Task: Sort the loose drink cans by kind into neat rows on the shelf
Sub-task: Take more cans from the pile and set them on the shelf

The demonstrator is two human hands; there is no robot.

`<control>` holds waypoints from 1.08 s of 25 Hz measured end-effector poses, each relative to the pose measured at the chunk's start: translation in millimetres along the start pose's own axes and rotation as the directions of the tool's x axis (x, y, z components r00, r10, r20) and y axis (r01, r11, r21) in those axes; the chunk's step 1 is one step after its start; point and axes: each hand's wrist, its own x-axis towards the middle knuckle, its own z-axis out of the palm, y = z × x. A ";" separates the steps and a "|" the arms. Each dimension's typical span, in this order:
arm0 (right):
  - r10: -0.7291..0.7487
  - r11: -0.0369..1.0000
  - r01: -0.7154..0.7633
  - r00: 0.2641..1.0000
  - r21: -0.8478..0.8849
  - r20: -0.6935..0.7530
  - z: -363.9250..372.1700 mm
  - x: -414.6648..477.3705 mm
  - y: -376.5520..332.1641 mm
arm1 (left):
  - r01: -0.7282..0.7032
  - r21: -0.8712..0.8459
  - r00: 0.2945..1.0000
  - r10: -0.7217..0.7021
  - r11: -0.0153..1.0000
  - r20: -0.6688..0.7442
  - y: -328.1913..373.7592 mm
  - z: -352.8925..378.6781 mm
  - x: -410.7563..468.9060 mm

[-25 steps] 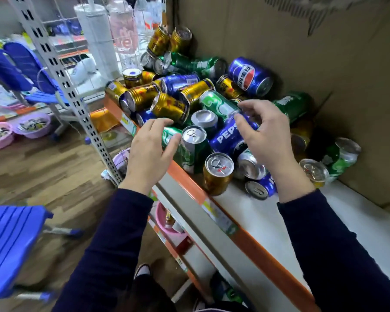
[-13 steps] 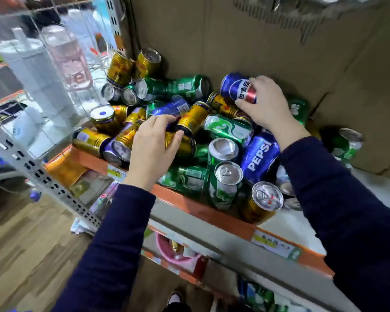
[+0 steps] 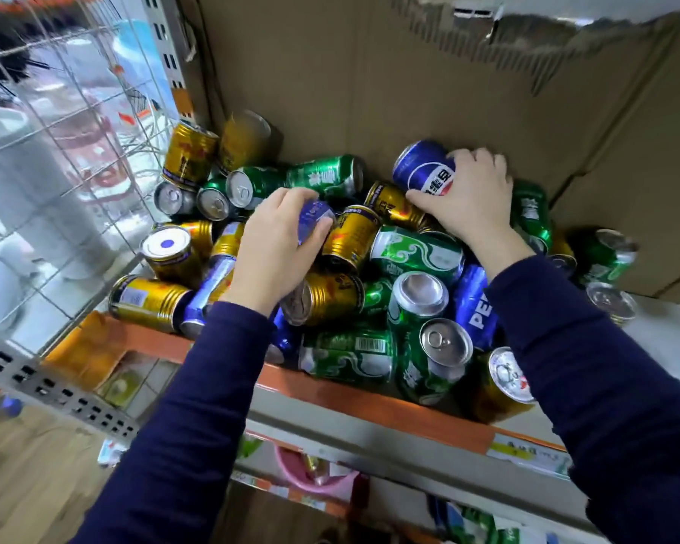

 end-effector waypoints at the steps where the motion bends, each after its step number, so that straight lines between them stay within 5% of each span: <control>1: 0.018 0.995 -0.017 1.000 0.099 -0.011 -2.4 -4.3 1.4 | -0.008 0.001 1.000 0.008 1.000 0.027 -3.7 2.2 11.8; 8: 0.104 0.855 -0.072 0.994 0.514 -0.033 -15.1 -36.5 8.0 | -0.003 0.169 0.969 -0.039 0.986 0.244 -33.3 36.6 100.9; 16: 0.143 0.820 -0.085 0.988 0.566 -0.059 -25.9 -48.6 13.6 | 0.013 0.293 0.972 -0.081 0.956 0.221 -43.5 56.6 123.7; 20: 0.165 0.806 -0.093 0.984 0.585 -0.071 -34.4 -56.3 18.6 | 0.040 0.194 0.985 -0.071 0.980 0.156 -36.3 50.2 120.9; 27: 0.250 0.673 -0.062 0.957 0.737 -0.148 -65.3 -77.5 37.7 | -0.031 -0.230 0.999 0.027 0.973 -0.019 33.9 32.2 91.0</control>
